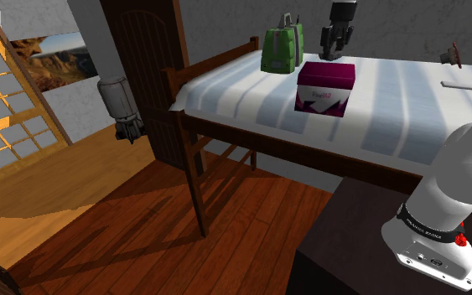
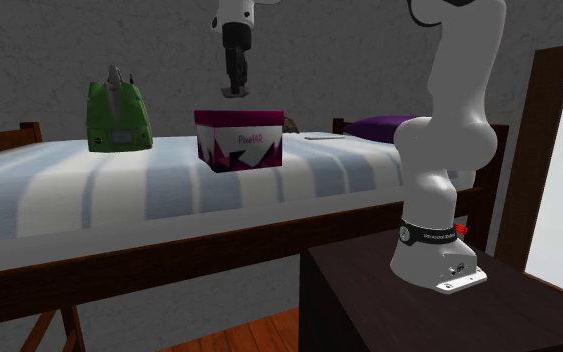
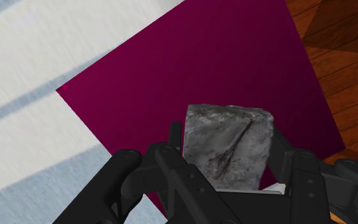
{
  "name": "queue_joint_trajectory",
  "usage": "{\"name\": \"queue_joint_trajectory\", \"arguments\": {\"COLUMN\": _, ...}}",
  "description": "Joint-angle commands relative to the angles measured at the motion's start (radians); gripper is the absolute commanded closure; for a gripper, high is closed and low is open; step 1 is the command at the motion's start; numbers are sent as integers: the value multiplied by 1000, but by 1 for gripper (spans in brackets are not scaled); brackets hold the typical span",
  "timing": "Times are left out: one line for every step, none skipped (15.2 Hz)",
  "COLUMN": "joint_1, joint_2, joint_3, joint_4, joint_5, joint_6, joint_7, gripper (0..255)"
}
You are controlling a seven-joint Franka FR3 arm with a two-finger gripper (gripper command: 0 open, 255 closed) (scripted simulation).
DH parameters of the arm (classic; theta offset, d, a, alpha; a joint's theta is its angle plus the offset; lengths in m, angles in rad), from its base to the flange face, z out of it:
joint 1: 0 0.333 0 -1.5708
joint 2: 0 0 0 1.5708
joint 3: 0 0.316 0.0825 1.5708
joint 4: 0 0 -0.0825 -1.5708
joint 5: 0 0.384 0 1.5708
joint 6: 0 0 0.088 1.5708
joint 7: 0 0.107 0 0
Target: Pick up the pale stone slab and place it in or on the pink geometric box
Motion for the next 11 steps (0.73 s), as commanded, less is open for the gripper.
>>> {"name": "queue_joint_trajectory", "arguments": {"joint_1": -1, "joint_2": -7, "joint_3": -1, "joint_4": -34, "joint_5": -3, "joint_6": 28, "joint_7": -1, "gripper": 255}}
{"name": "queue_joint_trajectory", "arguments": {"joint_1": -2, "joint_2": -9, "joint_3": -1, "joint_4": -49, "joint_5": -4, "joint_6": 42, "joint_7": -1, "gripper": 255}}
{"name": "queue_joint_trajectory", "arguments": {"joint_1": -2, "joint_2": -11, "joint_3": -1, "joint_4": -65, "joint_5": -4, "joint_6": 55, "joint_7": -1, "gripper": 255}}
{"name": "queue_joint_trajectory", "arguments": {"joint_1": -3, "joint_2": -13, "joint_3": -1, "joint_4": -80, "joint_5": -5, "joint_6": 69, "joint_7": -1, "gripper": 255}}
{"name": "queue_joint_trajectory", "arguments": {"joint_1": -3, "joint_2": -14, "joint_3": -1, "joint_4": -95, "joint_5": -6, "joint_6": 82, "joint_7": -1, "gripper": 255}}
{"name": "queue_joint_trajectory", "arguments": {"joint_1": -3, "joint_2": -15, "joint_3": -2, "joint_4": -111, "joint_5": -6, "joint_6": 98, "joint_7": -1, "gripper": 255}}
{"name": "queue_joint_trajectory", "arguments": {"joint_1": -3, "joint_2": -15, "joint_3": -2, "joint_4": -112, "joint_5": -6, "joint_6": 98, "joint_7": -1, "gripper": 255}}
{"name": "queue_joint_trajectory", "arguments": {"joint_1": -3, "joint_2": -15, "joint_3": -2, "joint_4": -111, "joint_5": -6, "joint_6": 98, "joint_7": -1, "gripper": 255}}
{"name": "queue_joint_trajectory", "arguments": {"joint_1": -4, "joint_2": -15, "joint_3": -2, "joint_4": -111, "joint_5": -6, "joint_6": 98, "joint_7": -1, "gripper": 255}}
{"name": "queue_joint_trajectory", "arguments": {"joint_1": -4, "joint_2": -15, "joint_3": -2, "joint_4": -111, "joint_5": -6, "joint_6": 98, "joint_7": -1, "gripper": 255}}
{"name": "queue_joint_trajectory", "arguments": {"joint_1": -4, "joint_2": -15, "joint_3": -2, "joint_4": -111, "joint_5": -6, "joint_6": 98, "joint_7": -1, "gripper": 255}}
